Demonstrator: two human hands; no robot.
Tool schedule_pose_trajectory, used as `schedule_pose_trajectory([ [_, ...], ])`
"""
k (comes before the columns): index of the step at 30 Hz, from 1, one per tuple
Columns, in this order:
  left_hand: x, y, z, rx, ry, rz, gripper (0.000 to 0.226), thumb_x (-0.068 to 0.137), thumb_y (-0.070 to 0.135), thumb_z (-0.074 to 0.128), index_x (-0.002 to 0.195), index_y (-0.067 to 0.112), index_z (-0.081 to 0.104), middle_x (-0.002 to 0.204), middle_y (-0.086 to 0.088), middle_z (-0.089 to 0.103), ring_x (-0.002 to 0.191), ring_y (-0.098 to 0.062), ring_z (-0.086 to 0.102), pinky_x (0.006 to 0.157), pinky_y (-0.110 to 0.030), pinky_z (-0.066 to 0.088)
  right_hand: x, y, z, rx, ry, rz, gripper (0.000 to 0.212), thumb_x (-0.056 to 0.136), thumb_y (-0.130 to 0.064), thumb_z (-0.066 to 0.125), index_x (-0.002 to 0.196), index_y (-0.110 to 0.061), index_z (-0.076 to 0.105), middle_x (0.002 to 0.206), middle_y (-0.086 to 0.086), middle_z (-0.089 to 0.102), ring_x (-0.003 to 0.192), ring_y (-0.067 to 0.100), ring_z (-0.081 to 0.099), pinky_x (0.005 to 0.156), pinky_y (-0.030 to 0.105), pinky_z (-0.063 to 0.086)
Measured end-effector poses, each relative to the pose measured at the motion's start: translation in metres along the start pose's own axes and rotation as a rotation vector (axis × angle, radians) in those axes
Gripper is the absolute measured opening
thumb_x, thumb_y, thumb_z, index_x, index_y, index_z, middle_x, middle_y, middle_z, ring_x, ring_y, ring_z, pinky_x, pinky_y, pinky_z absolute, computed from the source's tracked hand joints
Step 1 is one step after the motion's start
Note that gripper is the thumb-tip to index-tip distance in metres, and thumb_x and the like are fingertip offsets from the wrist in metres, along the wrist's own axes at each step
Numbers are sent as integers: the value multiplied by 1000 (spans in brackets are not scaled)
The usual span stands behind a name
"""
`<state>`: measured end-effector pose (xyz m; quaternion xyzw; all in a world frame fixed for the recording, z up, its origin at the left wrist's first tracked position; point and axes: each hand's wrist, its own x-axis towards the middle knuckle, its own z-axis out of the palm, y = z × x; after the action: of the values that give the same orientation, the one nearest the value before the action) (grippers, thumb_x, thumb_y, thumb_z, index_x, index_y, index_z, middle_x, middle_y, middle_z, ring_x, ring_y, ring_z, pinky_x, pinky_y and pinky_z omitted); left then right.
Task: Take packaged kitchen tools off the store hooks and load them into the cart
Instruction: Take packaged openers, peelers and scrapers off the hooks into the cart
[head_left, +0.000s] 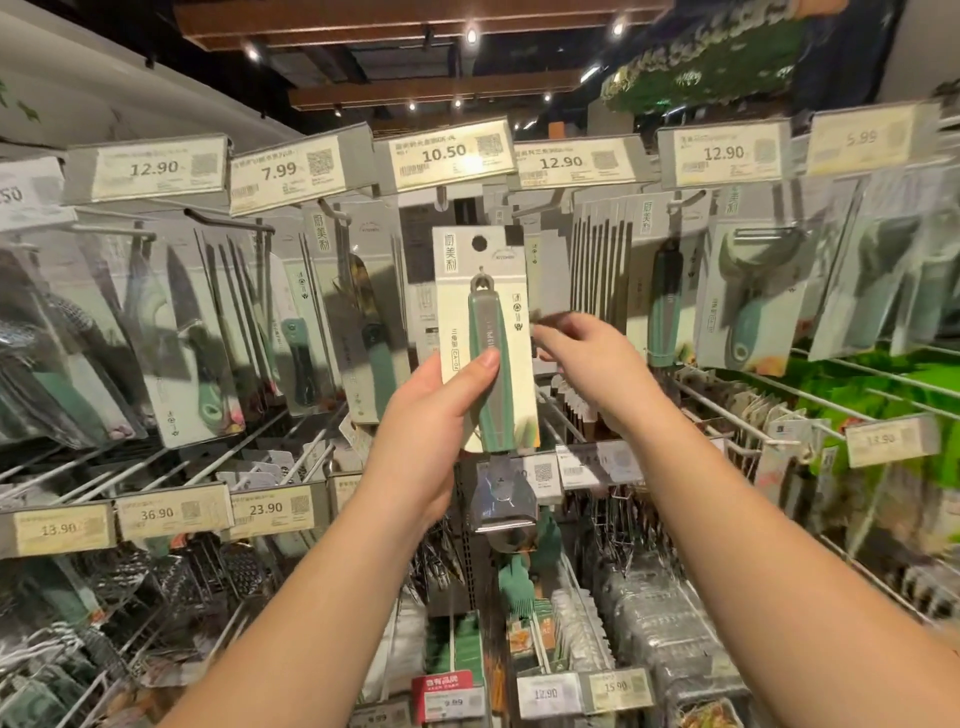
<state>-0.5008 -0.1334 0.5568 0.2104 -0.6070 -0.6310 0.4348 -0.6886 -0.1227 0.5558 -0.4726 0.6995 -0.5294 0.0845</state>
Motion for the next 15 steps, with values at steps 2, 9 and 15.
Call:
schedule_pose_trajectory([
  [2, 1, -2, 6, 3, -18, -1, 23, 98, 23, 61, 120, 24, 65, 110, 7, 76, 102, -10, 72, 87, -34, 57, -49, 1, -16, 106, 13, -38, 23, 97, -44, 57, 116, -35, 66, 107, -19, 69, 100, -1, 63, 87, 27, 51],
  [9, 16, -1, 40, 14, -99, -37, 30, 97, 25, 64, 126, 18, 63, 111, 1, 76, 104, -17, 72, 92, -40, 57, -98, 3, -24, 176, 14, -71, 34, 91, -42, 66, 123, -38, 57, 101, -11, 68, 87, 0, 65, 84, 27, 56],
  [15, 26, 2, 55, -22, -88, -35, 28, 97, 23, 64, 125, 16, 63, 109, 2, 77, 99, -14, 74, 94, -37, 55, -89, 4, -31, 103, 91, -116, 65, 89, -39, 71, 145, -33, 40, 99, -13, 56, 78, 0, 58, 81, 25, 54],
])
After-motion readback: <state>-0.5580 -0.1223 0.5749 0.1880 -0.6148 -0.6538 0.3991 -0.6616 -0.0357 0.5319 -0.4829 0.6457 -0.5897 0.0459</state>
